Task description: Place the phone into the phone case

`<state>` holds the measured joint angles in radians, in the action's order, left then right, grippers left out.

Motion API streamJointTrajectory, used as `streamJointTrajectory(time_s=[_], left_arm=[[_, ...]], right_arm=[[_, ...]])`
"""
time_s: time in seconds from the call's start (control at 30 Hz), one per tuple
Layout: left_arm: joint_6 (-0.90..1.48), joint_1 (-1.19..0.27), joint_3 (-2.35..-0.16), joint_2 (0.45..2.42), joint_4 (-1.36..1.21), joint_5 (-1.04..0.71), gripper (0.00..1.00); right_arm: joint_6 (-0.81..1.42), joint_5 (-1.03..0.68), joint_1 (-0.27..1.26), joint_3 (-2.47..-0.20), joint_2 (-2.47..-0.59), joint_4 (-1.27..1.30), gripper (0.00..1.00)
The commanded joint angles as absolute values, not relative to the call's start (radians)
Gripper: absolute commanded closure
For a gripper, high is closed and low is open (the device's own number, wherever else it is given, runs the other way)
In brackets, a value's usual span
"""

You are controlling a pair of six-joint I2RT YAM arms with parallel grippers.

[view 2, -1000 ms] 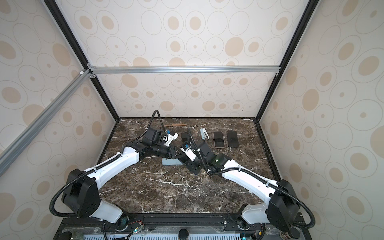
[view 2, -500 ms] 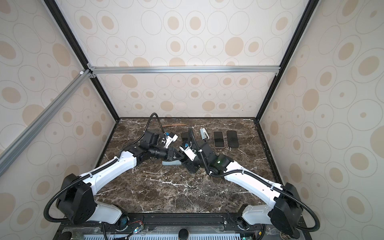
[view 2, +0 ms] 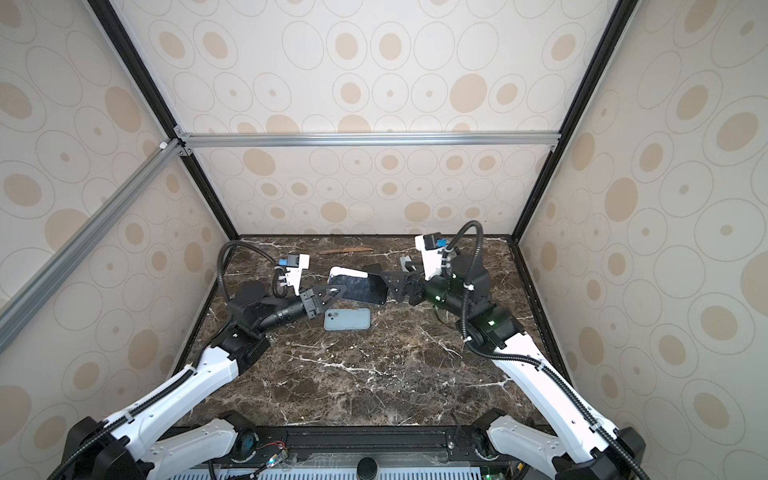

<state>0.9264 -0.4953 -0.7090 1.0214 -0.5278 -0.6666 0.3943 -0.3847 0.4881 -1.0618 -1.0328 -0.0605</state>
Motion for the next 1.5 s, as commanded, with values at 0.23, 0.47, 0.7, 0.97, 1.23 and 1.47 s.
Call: streamJointTrajectory(time_s=[0.23, 0.47, 0.7, 0.97, 1.23, 1.47], left_arm=[[1.079, -0.491, -0.716, 1.025, -0.994, -0.682, 1.00], [1.100, -0.491, -0.713, 1.043, -1.034, -0.694, 1.00], [1.077, -0.490, -0.714, 1.045, -1.005, -0.680, 1.00], [0.885, -0.424, -0.743, 0.951, -0.615, -0.424, 0.24], [0.524, -0.264, -0.961, 1.099, 0.047, -0.058, 0.15], [0.502, -0.213, -0.952, 1.393, 0.069, -0.223, 0.22]], right_arm=[[0.702, -0.824, 0.466, -1.114, -1.150, 0.307, 0.35], [0.808, -0.954, 0.484, -1.138, -1.229, 0.464, 0.62], [0.797, -1.002, 0.509, -1.161, -1.267, 0.458, 0.97], [0.632, -0.826, 0.509, -1.236, -1.264, 0.181, 1.00], [0.505, -0.378, 0.509, -1.479, -1.479, -0.385, 1.00], [0.597, -0.421, 0.548, -1.519, -1.732, -0.396, 1.00]])
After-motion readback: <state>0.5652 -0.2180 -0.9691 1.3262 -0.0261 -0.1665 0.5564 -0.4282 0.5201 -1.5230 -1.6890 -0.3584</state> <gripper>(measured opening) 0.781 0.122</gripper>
